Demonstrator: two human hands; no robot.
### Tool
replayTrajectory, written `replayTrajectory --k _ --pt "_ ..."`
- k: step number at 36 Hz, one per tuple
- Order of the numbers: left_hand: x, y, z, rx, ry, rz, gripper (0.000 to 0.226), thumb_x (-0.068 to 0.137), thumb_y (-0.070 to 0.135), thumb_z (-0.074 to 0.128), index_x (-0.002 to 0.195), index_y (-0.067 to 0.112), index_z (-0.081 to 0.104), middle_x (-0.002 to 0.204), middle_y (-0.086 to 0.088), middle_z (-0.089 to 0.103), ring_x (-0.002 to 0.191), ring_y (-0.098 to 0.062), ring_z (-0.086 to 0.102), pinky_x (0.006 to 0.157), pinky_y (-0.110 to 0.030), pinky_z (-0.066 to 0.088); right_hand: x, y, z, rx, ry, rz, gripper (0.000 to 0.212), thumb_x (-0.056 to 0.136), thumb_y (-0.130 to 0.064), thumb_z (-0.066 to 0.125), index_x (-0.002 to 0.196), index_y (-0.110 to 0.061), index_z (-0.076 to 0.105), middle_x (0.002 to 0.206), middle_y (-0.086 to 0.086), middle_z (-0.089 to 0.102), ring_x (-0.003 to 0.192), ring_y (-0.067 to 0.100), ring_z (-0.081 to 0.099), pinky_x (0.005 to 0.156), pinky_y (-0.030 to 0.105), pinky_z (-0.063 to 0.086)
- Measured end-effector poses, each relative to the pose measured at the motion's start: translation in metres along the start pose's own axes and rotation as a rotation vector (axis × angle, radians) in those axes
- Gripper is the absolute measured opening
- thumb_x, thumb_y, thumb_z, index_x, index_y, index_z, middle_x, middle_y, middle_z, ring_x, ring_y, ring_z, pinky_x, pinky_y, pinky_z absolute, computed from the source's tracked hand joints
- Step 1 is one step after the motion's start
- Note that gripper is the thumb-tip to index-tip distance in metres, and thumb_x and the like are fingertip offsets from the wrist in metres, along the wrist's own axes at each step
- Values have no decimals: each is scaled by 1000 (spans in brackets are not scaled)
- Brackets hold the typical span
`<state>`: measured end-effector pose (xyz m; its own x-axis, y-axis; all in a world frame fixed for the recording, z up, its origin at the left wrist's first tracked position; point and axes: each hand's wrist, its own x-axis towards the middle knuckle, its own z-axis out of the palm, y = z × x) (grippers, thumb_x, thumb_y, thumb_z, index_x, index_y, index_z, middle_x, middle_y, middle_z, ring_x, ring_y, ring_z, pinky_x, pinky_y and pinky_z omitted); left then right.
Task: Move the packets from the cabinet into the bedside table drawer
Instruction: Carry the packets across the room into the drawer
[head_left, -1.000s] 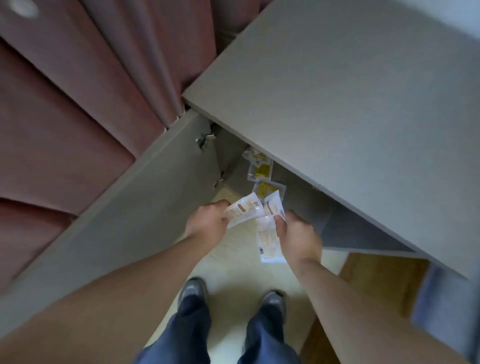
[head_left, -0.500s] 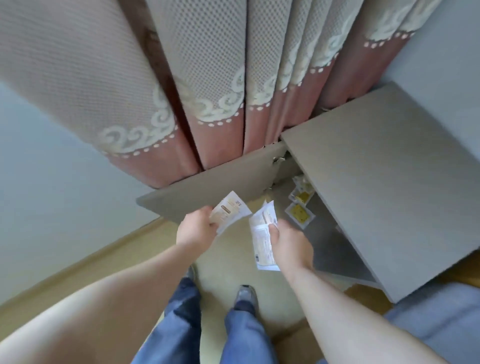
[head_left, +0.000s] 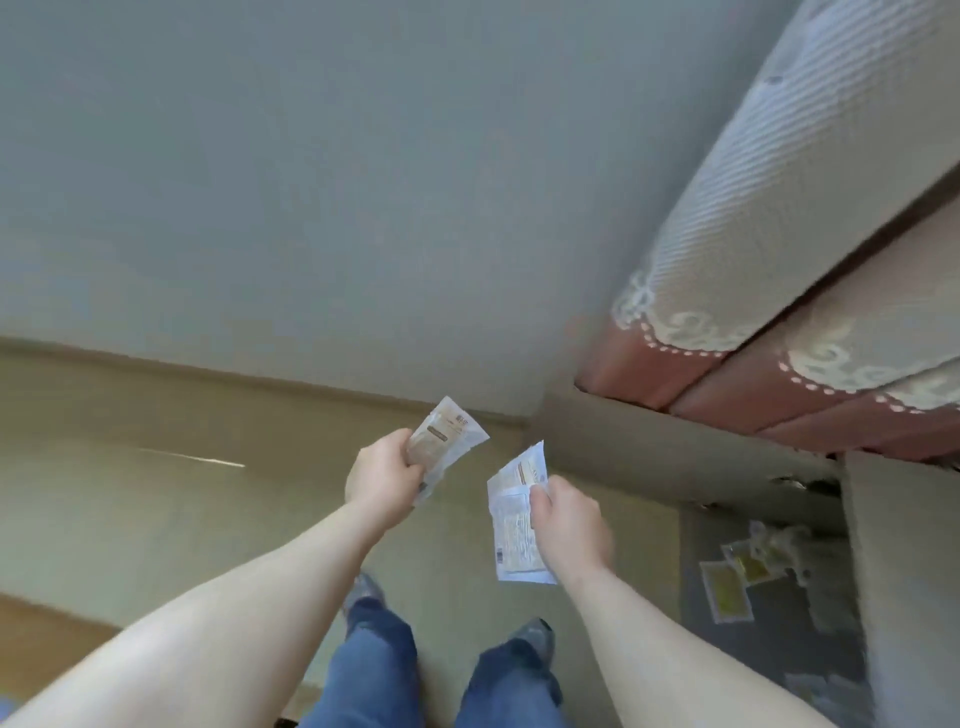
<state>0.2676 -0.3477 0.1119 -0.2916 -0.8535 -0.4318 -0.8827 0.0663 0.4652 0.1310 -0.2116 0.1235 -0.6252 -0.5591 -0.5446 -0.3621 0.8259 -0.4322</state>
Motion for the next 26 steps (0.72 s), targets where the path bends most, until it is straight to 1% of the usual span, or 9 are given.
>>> replayTrajectory --k 4,7,9,12,18,21,22,24,26 --pt "15 -63 -56 -111 119 -147 26 81 6 53 63 21 41 68 2 53 75 -26 50 55 -28 32 -2 -74 24 -39 -33 -110 34 96 -23 33 64 -16 27 64 -2 42 58 18 34 50 28 23" --pt "25 -105 -96 -176 209 -256 25 82 6 51 63 19 41 64 0 50 71 -28 48 48 -27 28 -1 -131 49 -6 -54 -162 33 96 -25 35 65 -15 31 65 -2 45 60 18 37 51 28 25" --pt "32 -126 -122 -215 256 -285 20 82 6 50 66 18 46 63 1 51 67 -27 48 45 -25 29 -2 -169 63 55 -61 -187 33 96 -25 37 65 -15 33 65 -2 46 59 17 39 52 28 27" --pt "44 -168 -174 -294 353 -315 12 82 6 49 78 13 58 65 -2 54 66 -27 48 50 -25 32 -7 -247 94 133 -68 -273 36 95 -23 39 61 -16 32 61 -5 42 54 13 36 50 28 27" --pt "47 -240 -280 -367 591 -388 13 82 7 50 82 16 59 68 3 57 65 -21 47 48 -21 33 -25 -389 149 216 -111 -443 32 92 -21 42 62 -14 32 61 -3 39 57 17 35 52 29 27" --pt "41 -268 -329 -513 728 -453 13 84 7 53 82 18 59 71 6 59 61 -17 51 41 -22 37 -40 -449 166 256 -134 -535 36 91 -21 44 60 -16 26 58 -4 34 54 15 30 50 29 24" --pt "40 -276 -345 -582 777 -473 12 84 7 55 83 18 59 73 8 58 63 -17 53 43 -21 39 -46 -469 172 274 -151 -558 37 90 -21 45 60 -16 25 58 -4 34 55 16 30 51 28 24" --pt "40 -291 -376 -706 874 -492 10 84 8 60 84 17 59 74 12 58 74 -19 58 56 -24 44 -59 -506 182 320 -188 -600 35 89 -22 47 61 -16 26 60 -2 35 57 17 31 54 29 25" --pt "41 -306 -407 -834 977 -491 16 83 7 64 77 21 57 75 14 58 79 -19 60 65 -26 46 -71 -543 190 376 -218 -641 34 89 -21 48 62 -16 27 61 -1 34 59 17 30 54 30 25"
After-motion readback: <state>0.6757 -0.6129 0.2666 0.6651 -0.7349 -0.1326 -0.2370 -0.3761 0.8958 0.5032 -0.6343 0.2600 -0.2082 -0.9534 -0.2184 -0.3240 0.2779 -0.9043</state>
